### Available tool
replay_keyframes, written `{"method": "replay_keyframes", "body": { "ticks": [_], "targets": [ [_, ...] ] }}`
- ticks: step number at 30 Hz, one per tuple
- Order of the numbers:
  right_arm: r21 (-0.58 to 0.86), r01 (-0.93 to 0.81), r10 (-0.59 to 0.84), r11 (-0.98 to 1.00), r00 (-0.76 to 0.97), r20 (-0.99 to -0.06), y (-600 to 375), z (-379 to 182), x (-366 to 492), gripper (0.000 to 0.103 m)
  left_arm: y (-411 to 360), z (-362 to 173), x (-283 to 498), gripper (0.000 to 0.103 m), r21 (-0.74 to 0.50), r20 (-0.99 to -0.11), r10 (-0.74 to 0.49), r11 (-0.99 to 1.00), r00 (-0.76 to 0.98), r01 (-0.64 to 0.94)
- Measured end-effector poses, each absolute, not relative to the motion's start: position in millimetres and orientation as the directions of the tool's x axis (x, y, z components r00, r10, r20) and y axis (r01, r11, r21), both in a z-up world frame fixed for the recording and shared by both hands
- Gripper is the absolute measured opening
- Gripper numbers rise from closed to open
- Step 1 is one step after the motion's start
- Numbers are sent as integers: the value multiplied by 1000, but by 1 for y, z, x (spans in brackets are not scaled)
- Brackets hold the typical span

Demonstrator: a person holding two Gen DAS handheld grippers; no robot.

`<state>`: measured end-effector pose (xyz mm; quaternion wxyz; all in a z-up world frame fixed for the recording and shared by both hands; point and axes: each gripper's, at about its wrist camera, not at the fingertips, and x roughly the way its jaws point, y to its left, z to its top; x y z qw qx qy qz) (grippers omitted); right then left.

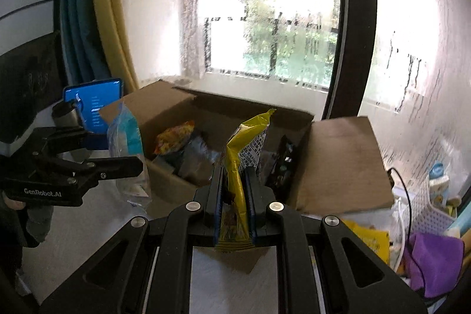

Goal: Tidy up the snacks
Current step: 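Carry both bags over the cardboard box and lower them inside, then open both grippers to release the bags into the box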

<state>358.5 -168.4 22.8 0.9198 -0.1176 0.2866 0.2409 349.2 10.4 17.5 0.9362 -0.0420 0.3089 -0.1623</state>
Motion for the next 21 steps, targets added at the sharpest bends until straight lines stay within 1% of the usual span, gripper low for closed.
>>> {"method": "replay_keyframes", "body": {
  "ticks": [4,8,12,15,16,17,18,19,21],
  "targets": [
    [-81,-477,351,875,741,-572,-171,24,378,15,13,16,377,60,-202,-574,-342,940,745,275],
    [-84,-436,317,896,760,-568,-174,23,400,15,19,12,408,60,-269,-580,-388,921,716,281],
    [-81,-386,278,919,779,-563,-178,19,416,15,17,8,428,60,-261,-597,-371,928,712,264],
    [-94,-343,233,934,790,-568,-177,14,424,16,10,6,441,61,-232,-617,-331,943,714,237],
    [-105,-335,218,936,789,-575,-176,12,427,18,10,5,442,62,-234,-616,-329,944,716,233],
    [-117,-328,204,937,788,-580,-175,11,428,31,9,5,442,63,-240,-611,-328,944,720,227],
    [-122,-325,199,938,792,-578,-175,10,427,49,9,6,442,66,-244,-609,-331,943,721,226],
    [-122,-325,201,938,795,-572,-175,10,425,54,9,6,442,73,-251,-610,-338,940,717,230],
    [-125,-333,206,935,793,-573,-176,11,423,55,6,5,442,77,-261,-618,-351,936,703,238]
  ]
}}
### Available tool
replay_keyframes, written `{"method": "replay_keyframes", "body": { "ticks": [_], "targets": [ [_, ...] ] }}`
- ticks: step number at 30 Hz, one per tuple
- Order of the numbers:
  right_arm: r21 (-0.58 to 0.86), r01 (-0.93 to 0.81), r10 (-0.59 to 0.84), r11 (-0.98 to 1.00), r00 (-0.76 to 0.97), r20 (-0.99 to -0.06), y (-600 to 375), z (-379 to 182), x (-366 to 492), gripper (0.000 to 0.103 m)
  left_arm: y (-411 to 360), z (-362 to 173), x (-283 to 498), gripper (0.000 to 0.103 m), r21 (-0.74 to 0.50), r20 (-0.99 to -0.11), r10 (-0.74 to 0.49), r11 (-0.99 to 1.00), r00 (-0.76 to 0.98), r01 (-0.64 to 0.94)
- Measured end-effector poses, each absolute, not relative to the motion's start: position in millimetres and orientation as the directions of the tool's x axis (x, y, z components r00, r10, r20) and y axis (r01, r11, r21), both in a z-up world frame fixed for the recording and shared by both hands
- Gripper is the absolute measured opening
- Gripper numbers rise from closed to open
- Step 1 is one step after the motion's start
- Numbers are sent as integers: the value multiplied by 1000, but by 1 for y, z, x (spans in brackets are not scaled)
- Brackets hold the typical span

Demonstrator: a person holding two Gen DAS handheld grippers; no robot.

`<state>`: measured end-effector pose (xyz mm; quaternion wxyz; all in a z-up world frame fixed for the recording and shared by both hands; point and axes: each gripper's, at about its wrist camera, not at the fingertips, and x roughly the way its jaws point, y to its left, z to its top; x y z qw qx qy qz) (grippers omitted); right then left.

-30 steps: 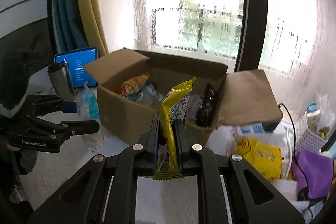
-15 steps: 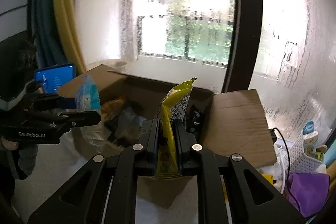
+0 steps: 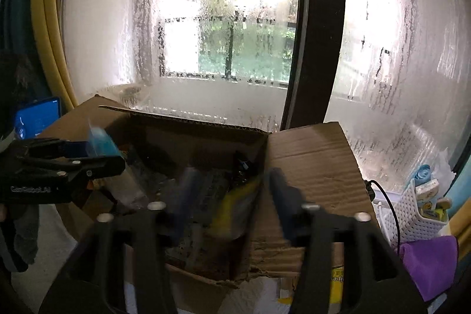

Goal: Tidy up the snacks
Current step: 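Open both grippers to release the bags into the box, then withdraw both tools from the box toward the remaining snacks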

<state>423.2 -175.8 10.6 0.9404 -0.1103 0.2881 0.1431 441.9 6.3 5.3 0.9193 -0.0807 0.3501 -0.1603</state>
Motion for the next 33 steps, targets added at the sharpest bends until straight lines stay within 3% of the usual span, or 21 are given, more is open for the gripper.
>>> {"method": "replay_keyframes", "body": {
  "ticks": [12,20,33],
  "targets": [
    [-102,-386,260,917,770,-584,-172,17,394,55,8,13,423,85,-249,-616,-352,936,705,250],
    [-98,-389,265,916,771,-580,-176,21,376,55,30,18,405,85,-221,-602,-282,958,747,183],
    [-69,-416,300,907,751,-588,-174,24,343,55,20,29,335,85,-153,-569,-252,968,783,200]
  ]
}}
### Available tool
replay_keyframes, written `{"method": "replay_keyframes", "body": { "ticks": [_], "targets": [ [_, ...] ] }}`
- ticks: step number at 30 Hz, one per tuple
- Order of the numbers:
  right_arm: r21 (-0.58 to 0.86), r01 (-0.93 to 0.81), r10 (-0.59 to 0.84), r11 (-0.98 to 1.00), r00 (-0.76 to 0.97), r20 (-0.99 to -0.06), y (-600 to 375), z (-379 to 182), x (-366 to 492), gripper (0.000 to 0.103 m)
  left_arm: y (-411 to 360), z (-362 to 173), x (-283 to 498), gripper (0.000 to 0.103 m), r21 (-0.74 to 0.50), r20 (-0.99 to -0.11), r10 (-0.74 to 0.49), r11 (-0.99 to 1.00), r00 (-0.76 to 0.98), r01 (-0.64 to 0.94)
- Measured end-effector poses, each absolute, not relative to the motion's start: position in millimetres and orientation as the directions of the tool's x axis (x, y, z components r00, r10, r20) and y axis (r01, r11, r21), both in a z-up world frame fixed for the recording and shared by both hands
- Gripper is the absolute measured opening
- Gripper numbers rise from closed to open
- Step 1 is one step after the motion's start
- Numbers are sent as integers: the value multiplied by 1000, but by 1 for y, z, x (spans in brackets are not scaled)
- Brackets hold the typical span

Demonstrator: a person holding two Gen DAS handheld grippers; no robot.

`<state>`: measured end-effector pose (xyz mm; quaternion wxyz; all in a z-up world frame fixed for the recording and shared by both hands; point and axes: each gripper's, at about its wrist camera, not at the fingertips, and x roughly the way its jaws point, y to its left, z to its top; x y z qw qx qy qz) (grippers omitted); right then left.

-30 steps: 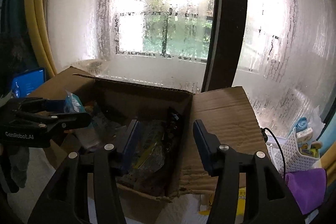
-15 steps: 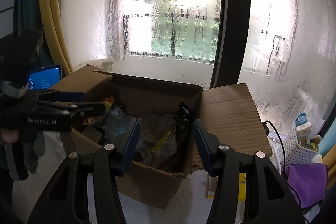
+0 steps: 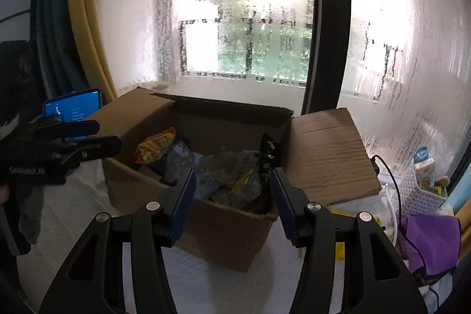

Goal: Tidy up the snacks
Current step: 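Withdraw both tools from the box toward the remaining snacks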

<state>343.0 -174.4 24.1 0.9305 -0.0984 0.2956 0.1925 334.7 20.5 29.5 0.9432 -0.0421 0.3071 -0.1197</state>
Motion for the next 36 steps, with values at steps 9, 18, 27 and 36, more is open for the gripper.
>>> {"method": "replay_keyframes", "body": {
  "ticks": [9,18,27,36],
  "targets": [
    [-54,-416,303,908,739,-601,-178,21,308,70,9,21,282,85,-143,-563,-262,965,784,220],
    [-12,-397,303,918,720,-625,-186,12,273,77,5,0,242,85,-148,-579,-267,964,770,223],
    [-6,-353,252,936,680,-688,-195,-18,232,79,7,-29,204,85,-183,-608,-280,960,743,212],
    [68,-264,221,962,607,-764,-209,-63,191,80,9,-70,181,85,-153,-664,-250,968,705,199]
  ]
}}
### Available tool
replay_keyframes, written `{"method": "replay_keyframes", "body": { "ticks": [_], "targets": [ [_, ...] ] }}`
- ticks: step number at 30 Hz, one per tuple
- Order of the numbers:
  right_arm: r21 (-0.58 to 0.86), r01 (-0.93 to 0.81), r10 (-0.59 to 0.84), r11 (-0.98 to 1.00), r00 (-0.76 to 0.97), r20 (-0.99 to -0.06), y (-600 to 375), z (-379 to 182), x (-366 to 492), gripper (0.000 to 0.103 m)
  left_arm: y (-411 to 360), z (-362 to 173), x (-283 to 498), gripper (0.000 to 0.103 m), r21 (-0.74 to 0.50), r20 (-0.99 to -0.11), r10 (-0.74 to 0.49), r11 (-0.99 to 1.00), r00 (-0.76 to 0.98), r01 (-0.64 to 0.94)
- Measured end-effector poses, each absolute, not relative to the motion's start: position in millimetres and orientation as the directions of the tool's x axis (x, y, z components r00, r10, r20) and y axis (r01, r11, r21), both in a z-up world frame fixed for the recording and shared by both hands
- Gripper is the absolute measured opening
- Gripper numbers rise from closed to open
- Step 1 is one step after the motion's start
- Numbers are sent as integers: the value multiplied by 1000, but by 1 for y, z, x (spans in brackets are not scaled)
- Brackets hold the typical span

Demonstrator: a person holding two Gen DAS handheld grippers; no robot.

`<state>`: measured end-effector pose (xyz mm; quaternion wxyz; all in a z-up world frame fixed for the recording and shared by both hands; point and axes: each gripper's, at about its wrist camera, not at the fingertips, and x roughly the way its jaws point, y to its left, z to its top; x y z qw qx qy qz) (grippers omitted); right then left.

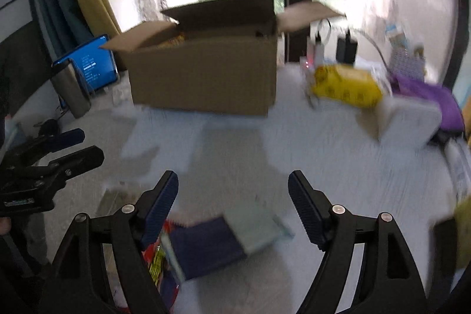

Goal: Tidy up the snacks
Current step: 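Withdraw both tools from the box toward the remaining snacks, then grasp the clear pastry pack with the left gripper while the right grasps the dark blue packet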

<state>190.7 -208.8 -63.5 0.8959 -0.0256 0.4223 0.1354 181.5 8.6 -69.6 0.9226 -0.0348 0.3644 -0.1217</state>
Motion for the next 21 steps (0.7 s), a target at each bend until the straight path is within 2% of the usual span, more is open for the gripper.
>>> {"method": "replay_keyframes", "body": {
  "ticks": [7,21],
  "targets": [
    [73,-188,167,979,554,-815,-199,-102,177,81,8,-86,162,85,-183,-682,-264,964,681,191],
    [-1,-181,96,984,530,-843,-215,-121,166,82,-17,-125,139,85,-157,-771,-243,968,588,194]
  ]
}}
